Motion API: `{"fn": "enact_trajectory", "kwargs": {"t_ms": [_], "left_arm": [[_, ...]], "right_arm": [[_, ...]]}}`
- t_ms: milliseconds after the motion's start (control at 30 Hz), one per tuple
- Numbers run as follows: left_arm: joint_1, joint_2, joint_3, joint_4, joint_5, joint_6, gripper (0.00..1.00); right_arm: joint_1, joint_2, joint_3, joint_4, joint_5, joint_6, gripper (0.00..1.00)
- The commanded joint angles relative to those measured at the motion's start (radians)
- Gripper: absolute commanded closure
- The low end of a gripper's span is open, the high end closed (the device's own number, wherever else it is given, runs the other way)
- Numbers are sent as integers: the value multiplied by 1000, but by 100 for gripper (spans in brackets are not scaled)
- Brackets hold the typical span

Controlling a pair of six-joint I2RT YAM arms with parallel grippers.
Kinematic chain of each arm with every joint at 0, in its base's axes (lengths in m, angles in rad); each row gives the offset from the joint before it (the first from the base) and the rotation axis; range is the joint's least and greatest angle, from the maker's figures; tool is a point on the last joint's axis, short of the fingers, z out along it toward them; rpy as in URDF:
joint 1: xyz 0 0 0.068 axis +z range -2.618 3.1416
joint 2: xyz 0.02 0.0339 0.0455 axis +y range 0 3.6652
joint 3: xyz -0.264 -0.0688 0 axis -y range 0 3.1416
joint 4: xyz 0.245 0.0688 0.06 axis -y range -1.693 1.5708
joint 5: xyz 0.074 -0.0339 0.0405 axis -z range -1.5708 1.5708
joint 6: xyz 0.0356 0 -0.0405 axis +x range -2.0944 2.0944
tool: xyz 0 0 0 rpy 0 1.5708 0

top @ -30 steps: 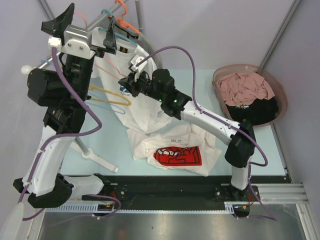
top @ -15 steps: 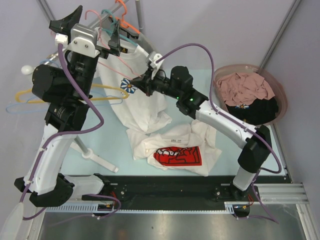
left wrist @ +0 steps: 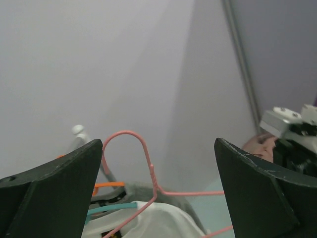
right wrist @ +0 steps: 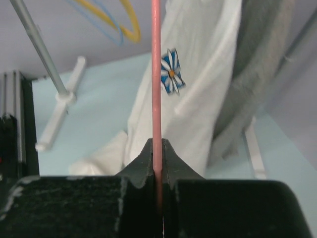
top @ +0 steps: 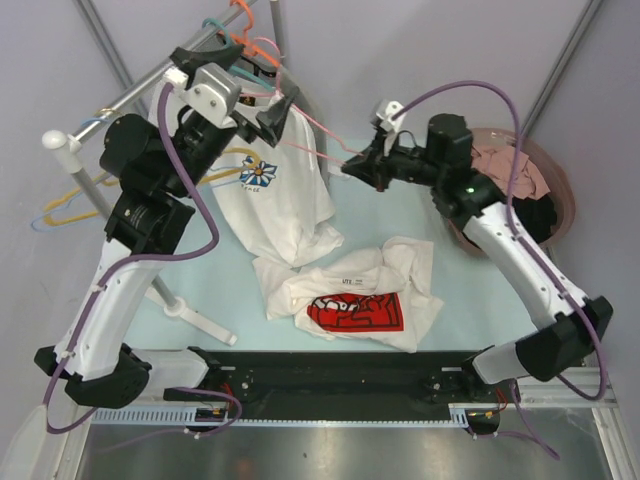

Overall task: Place the t-shirt on the hanger
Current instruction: Pick up the hanger from the clothesline.

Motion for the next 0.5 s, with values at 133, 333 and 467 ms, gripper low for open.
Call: {"fn": "enact_trajectory", "kwargs": {"t_ms": [133,333,467], "left_arm": [[0,13,-90,-18,446,-156,0],[-2,4,-239,-153,546,-4,4],[17,-54,-439,-181,575,117,8]], "right_arm": [[-323,-218,-30,-738,-250,-438,100],[-618,-309,-63,-1188,-362,-890,100],[-697,-338,-83,-1345,-378,-1043,100]]}}
